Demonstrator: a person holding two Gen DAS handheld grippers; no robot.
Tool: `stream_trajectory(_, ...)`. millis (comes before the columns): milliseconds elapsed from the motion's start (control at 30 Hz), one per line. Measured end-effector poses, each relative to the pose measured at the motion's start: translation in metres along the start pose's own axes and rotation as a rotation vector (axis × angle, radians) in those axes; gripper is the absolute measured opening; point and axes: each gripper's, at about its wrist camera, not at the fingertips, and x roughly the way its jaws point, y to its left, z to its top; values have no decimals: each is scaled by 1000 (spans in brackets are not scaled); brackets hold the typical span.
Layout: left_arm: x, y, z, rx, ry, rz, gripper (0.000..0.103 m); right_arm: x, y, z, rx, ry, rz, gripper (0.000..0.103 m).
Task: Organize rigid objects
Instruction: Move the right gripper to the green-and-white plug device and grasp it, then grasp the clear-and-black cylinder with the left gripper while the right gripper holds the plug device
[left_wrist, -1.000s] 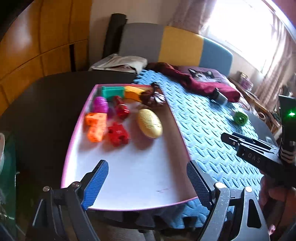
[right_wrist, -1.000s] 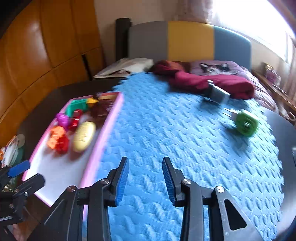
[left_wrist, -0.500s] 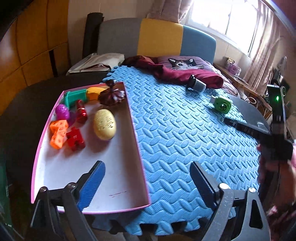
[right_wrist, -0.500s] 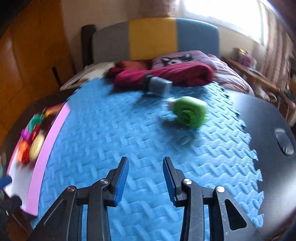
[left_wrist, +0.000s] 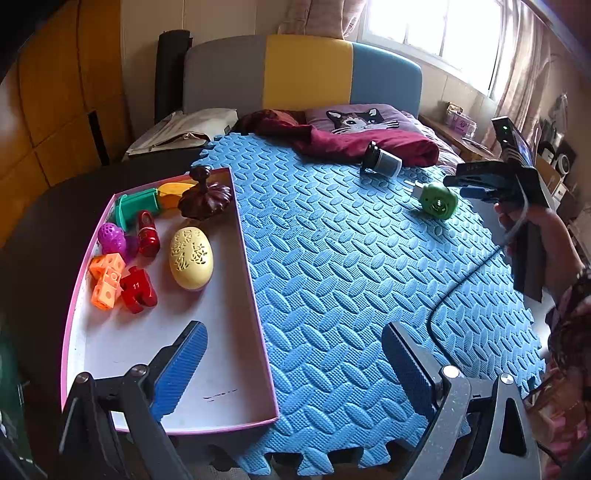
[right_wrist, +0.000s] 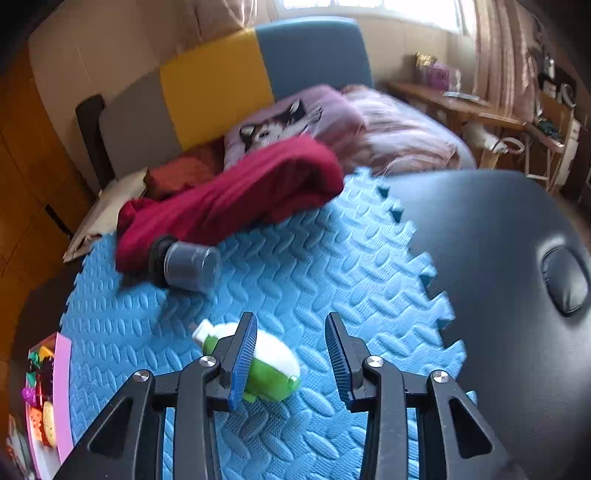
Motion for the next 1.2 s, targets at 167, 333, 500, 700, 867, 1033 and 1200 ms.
stream_trajectory(167,5,-1,1,-13,7,-17,96,-15,19,-32,-86,30,121,39)
stream_trajectory(333,4,-4,-2,-10,3,-24,96,-38,27,-56,-154,-43,146,47)
stream_trajectory(500,0,-4,-1,-11,-3,-21,96,-27,41,-52,-241,-36,131,75)
stream_trajectory(700,-2,-2,2,-17,-8,-8,96,4,63,-48,-400,-12,52,83)
stream_trajectory(867,-1,-4,8,-4,-18,4,96,21,49,-43,-326,-1,124,59)
stream_trajectory(1033,11,-14,25,5,-8,1,96,17,38,-55,-285,-15,159,53)
stream_trajectory(1200,33,-36,59,11,-11,-20,96,0,9,-69,-163,-50,121,53)
